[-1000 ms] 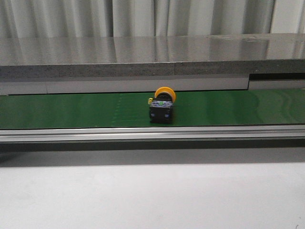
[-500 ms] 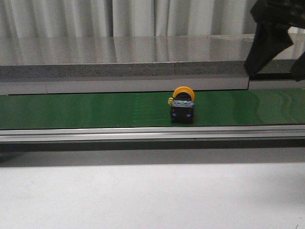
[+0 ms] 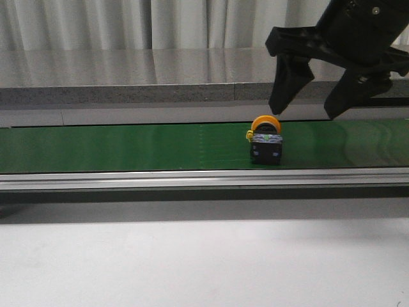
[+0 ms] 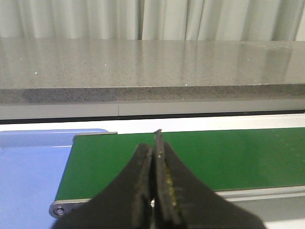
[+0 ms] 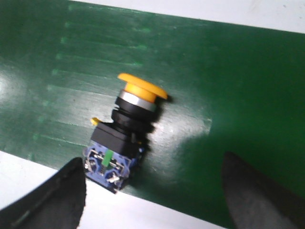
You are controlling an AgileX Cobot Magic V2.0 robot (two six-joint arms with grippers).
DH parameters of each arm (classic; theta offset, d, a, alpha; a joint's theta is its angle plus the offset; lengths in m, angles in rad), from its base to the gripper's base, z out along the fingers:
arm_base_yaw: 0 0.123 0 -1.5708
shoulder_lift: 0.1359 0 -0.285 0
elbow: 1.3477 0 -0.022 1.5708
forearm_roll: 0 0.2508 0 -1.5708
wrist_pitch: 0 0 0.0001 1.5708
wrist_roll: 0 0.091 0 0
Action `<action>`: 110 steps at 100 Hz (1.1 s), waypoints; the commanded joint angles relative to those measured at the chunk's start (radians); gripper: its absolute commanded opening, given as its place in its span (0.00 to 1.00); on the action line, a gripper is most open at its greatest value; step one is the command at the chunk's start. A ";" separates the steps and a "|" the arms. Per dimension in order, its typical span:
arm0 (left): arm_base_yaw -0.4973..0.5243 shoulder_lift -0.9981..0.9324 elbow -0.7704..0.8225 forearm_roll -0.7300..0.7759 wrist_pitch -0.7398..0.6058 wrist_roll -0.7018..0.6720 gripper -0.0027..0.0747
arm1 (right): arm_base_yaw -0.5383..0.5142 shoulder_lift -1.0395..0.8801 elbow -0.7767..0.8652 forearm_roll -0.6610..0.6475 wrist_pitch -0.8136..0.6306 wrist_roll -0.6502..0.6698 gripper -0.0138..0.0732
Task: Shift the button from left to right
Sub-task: 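Lower the open right gripper over the button on the belt and close it, then lift the button with the right gripper and carry it over the green tray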
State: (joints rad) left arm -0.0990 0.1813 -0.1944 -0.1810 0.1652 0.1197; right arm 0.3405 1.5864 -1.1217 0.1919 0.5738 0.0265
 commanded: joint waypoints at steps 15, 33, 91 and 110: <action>-0.008 0.009 -0.030 -0.012 -0.076 0.003 0.01 | 0.010 0.018 -0.062 0.006 -0.051 -0.014 0.83; -0.008 0.009 -0.030 -0.012 -0.076 0.003 0.01 | 0.010 0.067 -0.062 -0.006 -0.050 -0.014 0.83; -0.008 0.009 -0.030 -0.012 -0.076 0.003 0.01 | -0.006 0.099 -0.120 -0.115 0.122 -0.014 0.39; -0.008 0.009 -0.030 -0.012 -0.076 0.003 0.01 | -0.069 0.080 -0.235 -0.215 0.243 -0.014 0.39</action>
State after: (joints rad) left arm -0.0990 0.1813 -0.1944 -0.1810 0.1652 0.1197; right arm 0.3049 1.7291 -1.2884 0.0309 0.8028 0.0208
